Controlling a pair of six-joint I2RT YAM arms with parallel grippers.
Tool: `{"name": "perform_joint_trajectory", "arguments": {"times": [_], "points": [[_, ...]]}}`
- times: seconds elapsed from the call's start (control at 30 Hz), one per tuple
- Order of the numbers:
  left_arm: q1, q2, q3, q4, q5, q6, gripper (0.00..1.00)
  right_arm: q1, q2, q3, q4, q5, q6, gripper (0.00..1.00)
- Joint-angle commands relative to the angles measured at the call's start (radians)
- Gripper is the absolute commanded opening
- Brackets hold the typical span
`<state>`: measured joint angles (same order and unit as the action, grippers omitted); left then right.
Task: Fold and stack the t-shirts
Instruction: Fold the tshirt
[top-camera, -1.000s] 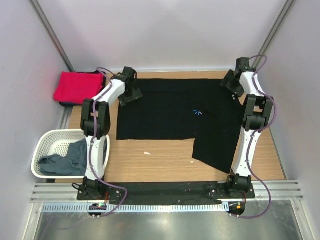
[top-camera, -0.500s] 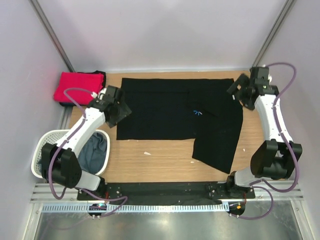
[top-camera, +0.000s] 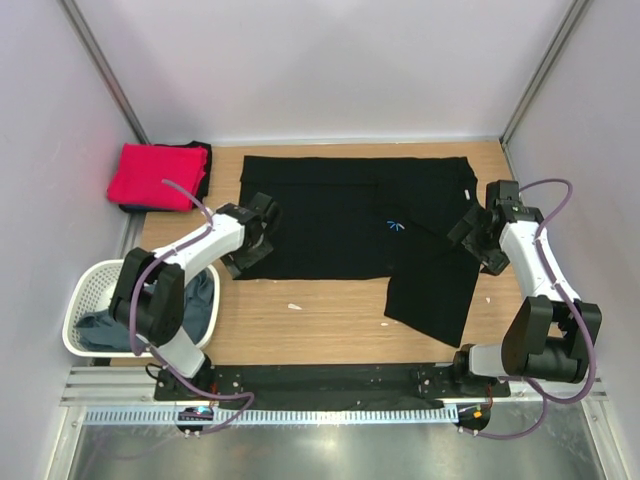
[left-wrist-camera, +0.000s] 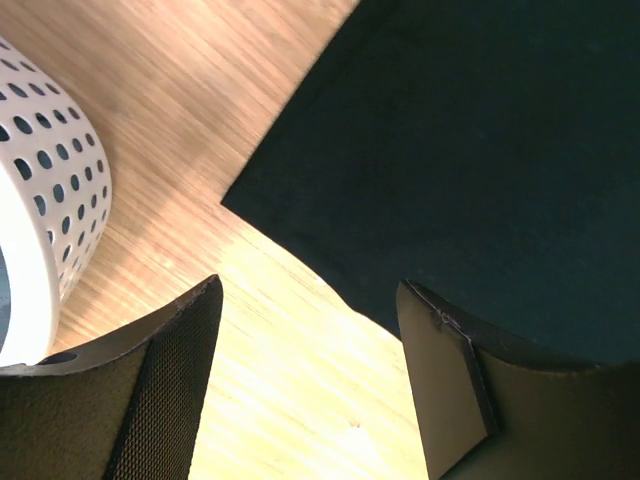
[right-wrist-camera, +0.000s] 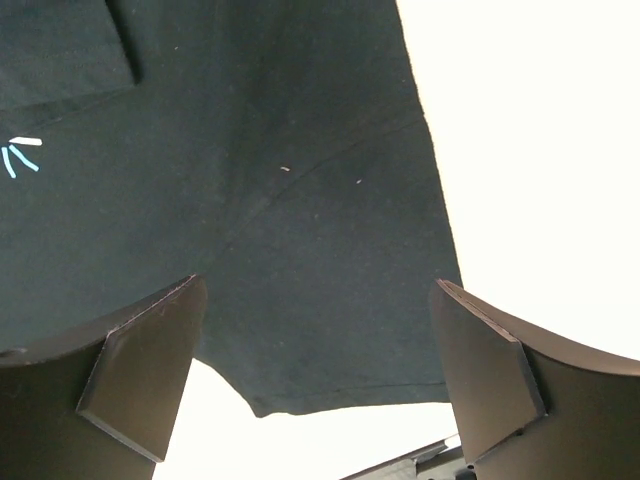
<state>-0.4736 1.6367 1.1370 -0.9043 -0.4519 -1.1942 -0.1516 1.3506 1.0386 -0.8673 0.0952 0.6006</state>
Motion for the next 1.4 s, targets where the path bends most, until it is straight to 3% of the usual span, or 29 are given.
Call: {"name": "perform_joint_trajectory", "arguments": {"times": [0.0, 0.23, 0.57, 0.97, 1.0, 1.03, 1.13, 1.33, 1.37], "points": [[0.015, 0.018, -0.014, 0.034, -0.068, -0.08, 0.71, 0.0, -0.038, 0.0, -0.006, 0.047, 0.008, 1.0], [0.079, 0.025, -0.095, 0.133, 0.013, -0.078, 0.61, -0.009, -0.007, 0.018, -0.016, 0.049, -0.009, 1.0], [0.113, 0.034, -0.14, 0.192, 0.062, -0.016, 0.56, -0.016, 0.018, 0.023, -0.022, 0.054, -0.001, 1.0], [0.127, 0.081, -0.137, 0.153, 0.051, -0.001, 0.55, -0.026, 0.039, 0.026, -0.075, 0.077, 0.027, 1.0], [0.13, 0.087, -0.144, 0.157, 0.053, 0.001, 0.54, -0.028, 0.039, 0.026, -0.085, 0.08, 0.025, 1.0], [0.132, 0.091, -0.152, 0.175, 0.058, 0.004, 0.44, -0.026, 0.039, 0.023, -0.091, 0.086, 0.027, 1.0], [0.145, 0.098, -0.177, 0.218, 0.078, 0.008, 0.26, -0.031, 0.033, 0.011, -0.111, 0.106, 0.047, 1.0], [0.15, 0.097, -0.2, 0.266, 0.105, 0.013, 0.01, -0.037, 0.015, -0.023, -0.151, 0.075, 0.128, 1.0], [0.148, 0.097, -0.204, 0.269, 0.11, 0.013, 0.0, -0.037, 0.018, -0.031, -0.16, 0.072, 0.133, 1.0]]}}
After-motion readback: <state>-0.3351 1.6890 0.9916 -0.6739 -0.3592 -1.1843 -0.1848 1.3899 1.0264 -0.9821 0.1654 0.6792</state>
